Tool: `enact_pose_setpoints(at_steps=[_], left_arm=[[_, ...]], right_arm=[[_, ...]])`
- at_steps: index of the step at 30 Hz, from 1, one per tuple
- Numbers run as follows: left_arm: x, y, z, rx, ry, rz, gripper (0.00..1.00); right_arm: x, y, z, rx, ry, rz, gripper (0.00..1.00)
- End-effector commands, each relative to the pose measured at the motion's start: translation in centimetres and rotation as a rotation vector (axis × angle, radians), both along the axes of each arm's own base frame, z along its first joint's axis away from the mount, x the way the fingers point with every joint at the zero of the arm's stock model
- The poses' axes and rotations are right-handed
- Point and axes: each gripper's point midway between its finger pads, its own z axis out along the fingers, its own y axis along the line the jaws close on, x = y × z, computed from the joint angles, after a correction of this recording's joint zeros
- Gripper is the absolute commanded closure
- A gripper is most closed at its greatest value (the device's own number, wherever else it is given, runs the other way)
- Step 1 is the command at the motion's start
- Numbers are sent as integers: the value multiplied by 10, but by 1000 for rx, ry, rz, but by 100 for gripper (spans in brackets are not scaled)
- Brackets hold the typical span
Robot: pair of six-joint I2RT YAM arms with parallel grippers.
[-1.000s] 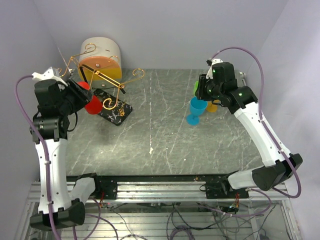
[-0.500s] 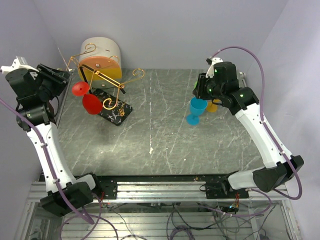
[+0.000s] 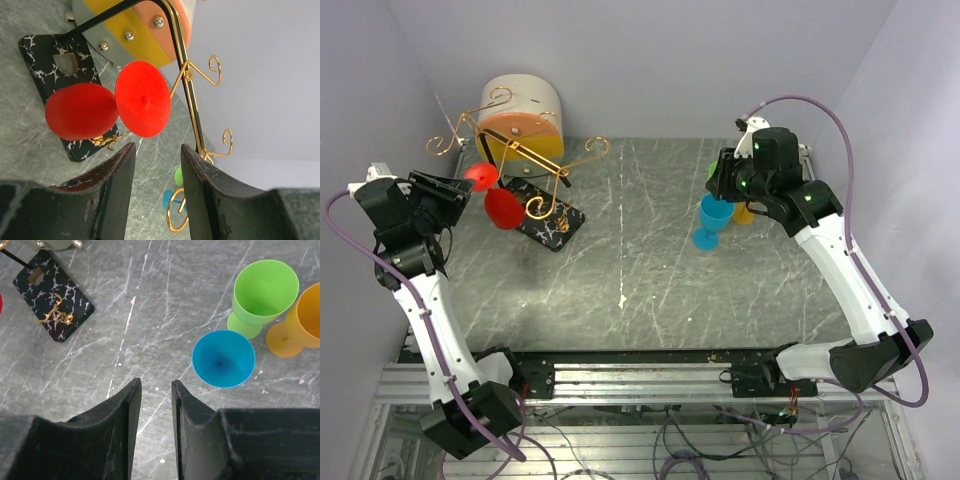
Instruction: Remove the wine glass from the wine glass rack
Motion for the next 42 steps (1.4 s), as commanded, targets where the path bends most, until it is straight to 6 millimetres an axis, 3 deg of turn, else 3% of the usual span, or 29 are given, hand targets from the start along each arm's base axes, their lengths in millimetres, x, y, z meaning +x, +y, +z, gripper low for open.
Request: enact_pose_setpoints(at_steps=[1, 14, 28, 38, 42], left_arm=[[1, -1, 7, -11, -33, -17, 48], [5, 3, -18, -38, 29, -5, 49], [29, 15, -19, -59, -18, 1, 49], [44, 17, -32, -100, -31, -30, 56], [45, 16, -29, -102, -43, -33, 65]], right_arm=[[-1, 4, 3, 24, -24, 16, 70], [-2, 8, 8, 44, -45, 33, 70], [3, 12, 4, 41, -48, 54, 70], [5, 14, 3, 41, -50, 57, 71], [6, 13, 2, 43, -52, 54, 71]])
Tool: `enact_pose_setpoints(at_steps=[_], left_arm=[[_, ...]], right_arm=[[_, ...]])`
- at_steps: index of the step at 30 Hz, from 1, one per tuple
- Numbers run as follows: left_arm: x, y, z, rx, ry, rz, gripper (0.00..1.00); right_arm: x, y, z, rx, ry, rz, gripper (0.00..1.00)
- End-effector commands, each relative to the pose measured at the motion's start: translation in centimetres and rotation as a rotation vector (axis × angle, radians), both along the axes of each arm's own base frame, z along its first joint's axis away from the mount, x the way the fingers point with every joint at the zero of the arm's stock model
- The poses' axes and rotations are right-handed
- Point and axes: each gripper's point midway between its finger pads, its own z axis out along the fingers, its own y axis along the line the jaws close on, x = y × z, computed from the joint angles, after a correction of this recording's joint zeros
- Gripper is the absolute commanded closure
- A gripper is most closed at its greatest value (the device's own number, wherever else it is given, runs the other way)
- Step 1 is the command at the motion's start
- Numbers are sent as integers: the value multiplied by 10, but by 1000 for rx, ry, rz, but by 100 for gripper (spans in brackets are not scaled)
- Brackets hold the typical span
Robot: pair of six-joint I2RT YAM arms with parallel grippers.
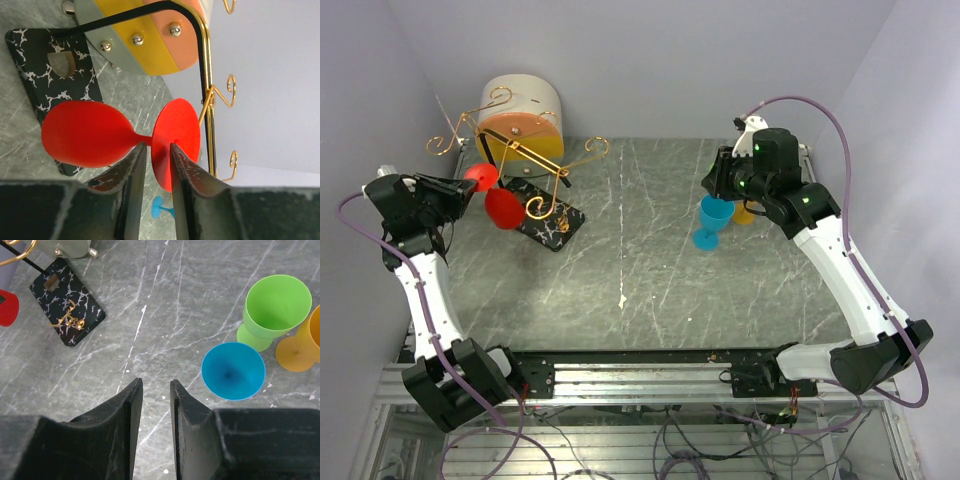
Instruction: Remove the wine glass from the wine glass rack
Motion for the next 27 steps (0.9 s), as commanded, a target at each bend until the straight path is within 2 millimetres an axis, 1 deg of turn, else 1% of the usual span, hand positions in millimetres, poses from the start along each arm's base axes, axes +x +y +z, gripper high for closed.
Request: enact_pose_setpoints(at_steps=[1, 5, 7, 9, 14, 18, 27], left_arm=[[4, -1, 18, 11, -75, -27, 68], [5, -1, 22, 6, -89, -31, 80], [5, -3, 23, -5, -91, -38, 85], [5, -4, 27, -12, -98, -41, 87], [3, -8, 36, -27, -116, -48, 90], [5, -16, 43, -102, -167, -77, 91], [3, -25, 50, -150, -188, -115, 92]], right_arm=[[1, 3, 0, 4, -13, 12, 72], [2, 2, -1, 1, -10, 10, 72], [2, 2, -2, -2, -10, 8, 72], [2, 2, -1, -4, -12, 6, 72], [3, 1, 1, -5, -21, 1, 73], [4, 0, 2, -9, -24, 0, 73], [4, 1, 5, -2, -33, 0, 73]])
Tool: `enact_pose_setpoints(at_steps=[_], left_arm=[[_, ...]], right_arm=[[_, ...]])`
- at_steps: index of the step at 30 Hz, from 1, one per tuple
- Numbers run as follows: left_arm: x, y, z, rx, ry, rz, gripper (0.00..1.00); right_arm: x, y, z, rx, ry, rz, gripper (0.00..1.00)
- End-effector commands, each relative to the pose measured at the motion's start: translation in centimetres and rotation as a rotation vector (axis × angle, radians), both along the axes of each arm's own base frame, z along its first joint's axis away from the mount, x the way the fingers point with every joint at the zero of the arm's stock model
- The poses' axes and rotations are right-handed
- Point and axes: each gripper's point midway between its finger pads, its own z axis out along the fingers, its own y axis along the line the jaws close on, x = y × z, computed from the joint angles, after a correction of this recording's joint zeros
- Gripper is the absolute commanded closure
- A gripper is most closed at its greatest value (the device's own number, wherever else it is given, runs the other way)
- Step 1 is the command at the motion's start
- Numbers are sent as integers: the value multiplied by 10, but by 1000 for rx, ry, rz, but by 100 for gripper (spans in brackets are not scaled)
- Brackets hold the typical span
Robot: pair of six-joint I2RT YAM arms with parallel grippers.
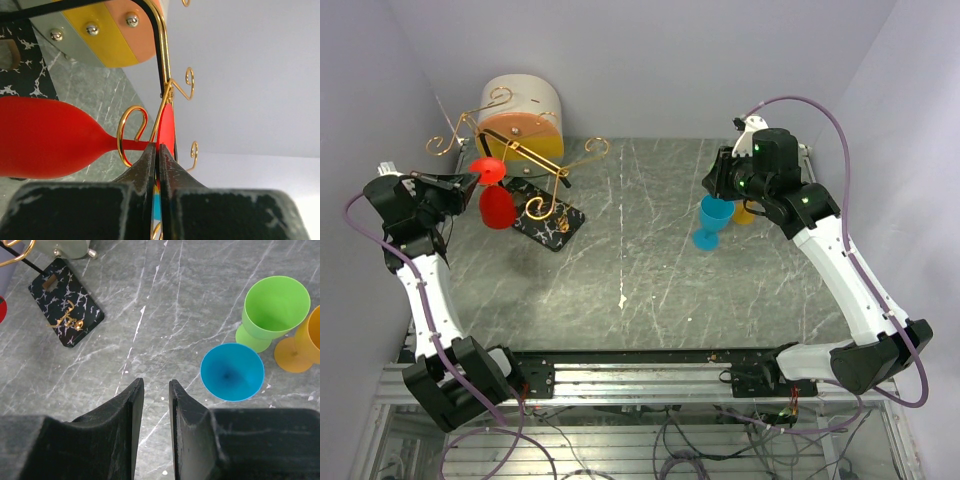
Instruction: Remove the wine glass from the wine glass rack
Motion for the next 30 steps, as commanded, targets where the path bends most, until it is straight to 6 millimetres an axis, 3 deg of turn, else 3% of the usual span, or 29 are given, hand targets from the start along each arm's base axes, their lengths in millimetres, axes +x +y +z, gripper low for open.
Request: enact_pose_setpoints(at_steps=[1, 9, 20, 30], left_arm=[[-4, -9, 24, 1, -75, -50, 92], [0, -5, 18, -11, -90, -35, 92], [33, 9, 41, 48, -137, 4, 92], [59, 23, 52, 84, -147, 38, 92]], right_arm=[[3, 1, 6, 3, -29, 2, 73], [3, 3, 7, 12, -36, 12, 73], [6, 11, 11, 43, -38, 31, 74], [4, 6, 18, 35, -57, 16, 74]])
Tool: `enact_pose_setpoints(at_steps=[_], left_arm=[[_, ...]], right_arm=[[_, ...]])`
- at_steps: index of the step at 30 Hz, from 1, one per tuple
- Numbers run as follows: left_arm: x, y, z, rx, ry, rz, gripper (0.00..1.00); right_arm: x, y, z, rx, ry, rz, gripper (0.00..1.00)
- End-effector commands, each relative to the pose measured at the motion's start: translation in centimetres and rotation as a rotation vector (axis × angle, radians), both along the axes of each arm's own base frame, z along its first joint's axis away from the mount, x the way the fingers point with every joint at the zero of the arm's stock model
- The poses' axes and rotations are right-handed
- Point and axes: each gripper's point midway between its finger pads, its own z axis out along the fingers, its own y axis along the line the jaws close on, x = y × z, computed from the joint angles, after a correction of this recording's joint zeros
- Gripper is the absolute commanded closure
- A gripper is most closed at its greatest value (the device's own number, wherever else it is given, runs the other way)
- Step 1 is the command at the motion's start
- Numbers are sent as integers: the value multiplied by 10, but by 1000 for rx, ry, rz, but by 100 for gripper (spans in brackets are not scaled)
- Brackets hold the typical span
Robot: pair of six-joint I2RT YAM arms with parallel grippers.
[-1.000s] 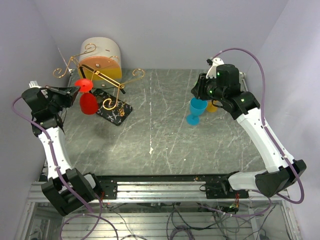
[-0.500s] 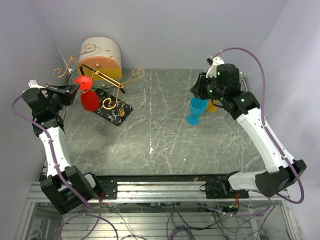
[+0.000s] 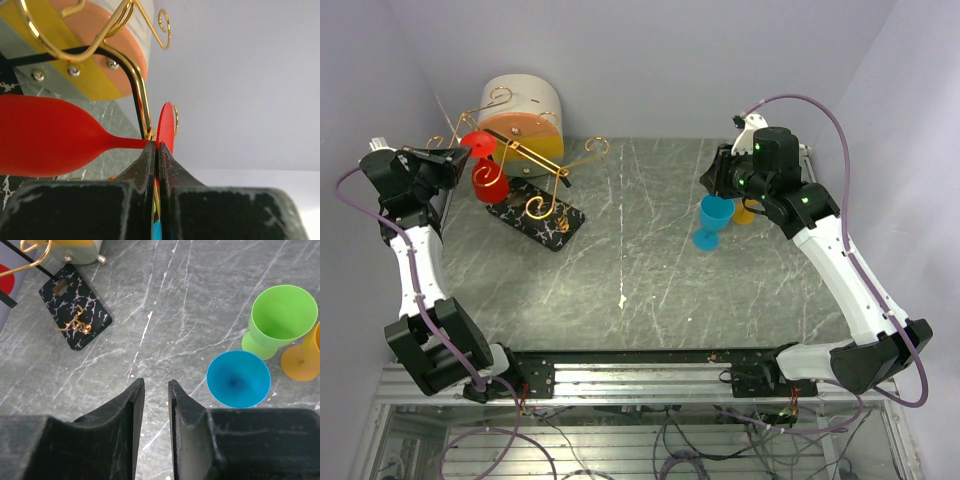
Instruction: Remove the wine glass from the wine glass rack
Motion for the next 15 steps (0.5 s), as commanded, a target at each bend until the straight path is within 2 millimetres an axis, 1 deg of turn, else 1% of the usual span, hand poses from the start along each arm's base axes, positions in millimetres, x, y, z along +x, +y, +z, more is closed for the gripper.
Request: enact_pose_setpoints(at_steps=[1, 7, 15], left_arm=[[8, 9, 38, 91, -92, 39, 92], [2, 10, 78, 121, -181, 68, 92], [-11, -2, 131, 109, -294, 41, 92]], right_arm=[[2, 0, 11, 8, -35, -7, 74], [1, 1, 11, 10, -34, 1, 75], [0, 3, 15, 21, -38, 10, 75]])
